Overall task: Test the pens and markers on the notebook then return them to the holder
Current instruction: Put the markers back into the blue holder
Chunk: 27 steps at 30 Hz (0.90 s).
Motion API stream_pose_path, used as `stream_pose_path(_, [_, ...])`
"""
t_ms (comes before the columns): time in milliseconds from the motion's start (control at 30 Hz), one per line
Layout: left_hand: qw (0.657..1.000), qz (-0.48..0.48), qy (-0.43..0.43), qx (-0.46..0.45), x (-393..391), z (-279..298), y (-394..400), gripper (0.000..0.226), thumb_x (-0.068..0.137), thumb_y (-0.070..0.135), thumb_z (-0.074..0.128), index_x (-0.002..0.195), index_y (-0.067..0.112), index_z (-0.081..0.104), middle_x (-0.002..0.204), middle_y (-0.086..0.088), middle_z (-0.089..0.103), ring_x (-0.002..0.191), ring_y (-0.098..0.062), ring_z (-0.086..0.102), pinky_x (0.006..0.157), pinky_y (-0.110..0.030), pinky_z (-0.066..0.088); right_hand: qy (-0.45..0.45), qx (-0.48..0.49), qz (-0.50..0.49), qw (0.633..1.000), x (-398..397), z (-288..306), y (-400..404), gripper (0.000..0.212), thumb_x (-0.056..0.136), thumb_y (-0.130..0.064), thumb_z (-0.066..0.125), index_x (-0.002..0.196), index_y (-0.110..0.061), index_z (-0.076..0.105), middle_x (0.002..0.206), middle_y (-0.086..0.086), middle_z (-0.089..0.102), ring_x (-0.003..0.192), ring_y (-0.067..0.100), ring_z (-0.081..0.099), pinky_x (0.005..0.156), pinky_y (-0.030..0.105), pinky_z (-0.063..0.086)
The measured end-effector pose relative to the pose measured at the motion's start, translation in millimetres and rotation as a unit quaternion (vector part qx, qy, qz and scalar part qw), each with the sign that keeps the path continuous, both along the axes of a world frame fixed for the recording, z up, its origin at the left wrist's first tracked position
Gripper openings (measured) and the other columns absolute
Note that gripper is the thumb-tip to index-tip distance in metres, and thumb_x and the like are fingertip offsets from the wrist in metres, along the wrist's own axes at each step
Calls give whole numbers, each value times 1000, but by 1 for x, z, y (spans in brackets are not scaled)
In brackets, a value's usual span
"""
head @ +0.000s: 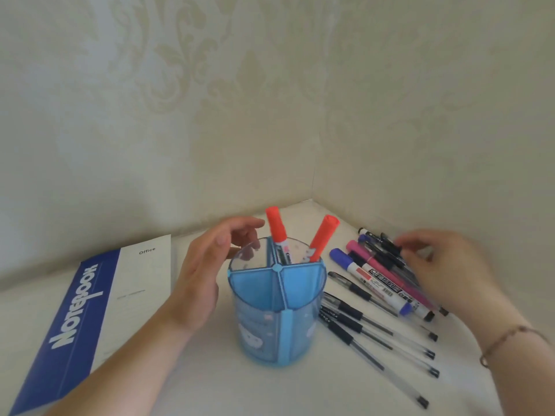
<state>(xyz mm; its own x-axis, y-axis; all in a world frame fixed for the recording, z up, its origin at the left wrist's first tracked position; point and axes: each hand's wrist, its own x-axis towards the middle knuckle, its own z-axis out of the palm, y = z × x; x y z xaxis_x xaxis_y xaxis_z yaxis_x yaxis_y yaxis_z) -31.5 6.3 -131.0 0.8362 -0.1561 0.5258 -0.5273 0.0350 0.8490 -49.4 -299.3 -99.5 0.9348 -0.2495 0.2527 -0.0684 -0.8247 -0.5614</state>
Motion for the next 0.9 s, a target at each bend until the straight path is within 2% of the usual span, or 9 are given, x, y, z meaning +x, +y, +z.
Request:
stream_pose_path(100, [1000, 6, 11, -10, -1, 0, -1, 65, 84, 76, 41, 114, 26, 69, 107, -4, 68, 102, -22, 61, 84, -40, 48, 119, -116, -27, 986, 6, -9, -1, 29, 92, -20, 51, 102, -38, 71, 103, -5, 71, 79, 20, 64, 73, 33, 55])
stream_pose_path(167, [1000, 7, 9, -11, -1, 0, 0, 68, 83, 77, 41, 109, 20, 69, 101, 1, 67, 96, -20, 60, 84, -42, 45, 140, -155, -24, 978, 6, -9, 3, 32, 93, -23, 48, 104, -43, 69, 105, -6, 69, 81, 21, 64, 73, 32, 55])
stream_pose_path(233, [1000, 7, 4, -15, -1, 1, 0, 70, 84, 76, 41, 109, 17, 69, 95, -4, 65, 90, -21, 59, 82, -42, 44, 147, -145, 2, 978, 5, -8, 7, 32, 94, -25, 47, 97, -49, 68, 105, -8, 68, 78, 19, 65, 73, 33, 56])
stream_pose_path(300, [1000, 7, 4, -22, -2, 1, -1, 67, 84, 77, 41, 108, 22, 71, 97, -13, 64, 92, -24, 59, 83, -42, 45, 148, -95, 41, 984, 3, -10, 9, 26, 93, -28, 54, 87, -51, 65, 98, -15, 66, 76, 13, 67, 74, 35, 57])
stream_pose_path(400, [999, 5, 13, -29, -3, 1, -1, 66, 82, 79, 41, 109, 27, 72, 104, -17, 65, 98, -26, 60, 87, -40, 46, 161, -71, 82, 981, -1, -9, 14, 13, 87, -38, 65, 97, -46, 62, 91, -23, 61, 85, 4, 62, 80, 33, 54])
stream_pose_path(567, [999, 12, 22, -39, -5, 1, -3, 63, 77, 83, 45, 107, 35, 73, 107, 0, 72, 101, -17, 64, 91, -33, 50, 92, -75, 58, 991, -1, -8, 20, 15, 86, -40, 66, 100, -44, 63, 94, -23, 61, 85, 4, 58, 79, 36, 54])
stream_pose_path(700, [999, 14, 25, -39, -6, 2, -3, 63, 76, 83, 46, 106, 35, 73, 107, 3, 72, 101, -14, 65, 88, -27, 50, 132, -155, 17, 979, 2, -11, 21, 25, 91, -35, 60, 116, -38, 62, 103, -10, 64, 89, 16, 62, 79, 36, 55])
stream_pose_path(833, [999, 6, 32, -44, -6, 2, -1, 68, 78, 82, 44, 110, 29, 71, 109, -5, 71, 102, -22, 64, 90, -37, 49, 133, -200, 27, 970, 7, -14, 24, 29, 95, -32, 54, 124, -36, 56, 100, -7, 65, 86, 18, 62, 76, 37, 56])
stream_pose_path(900, [999, 0, 37, -36, -4, 2, 1, 72, 80, 81, 41, 115, 24, 69, 109, -11, 70, 102, -29, 63, 90, -42, 47, 51, -116, 39, 991, 6, -9, 27, 42, 97, -31, 50, 138, -37, 41, 100, -7, 65, 81, 16, 63, 72, 38, 55])
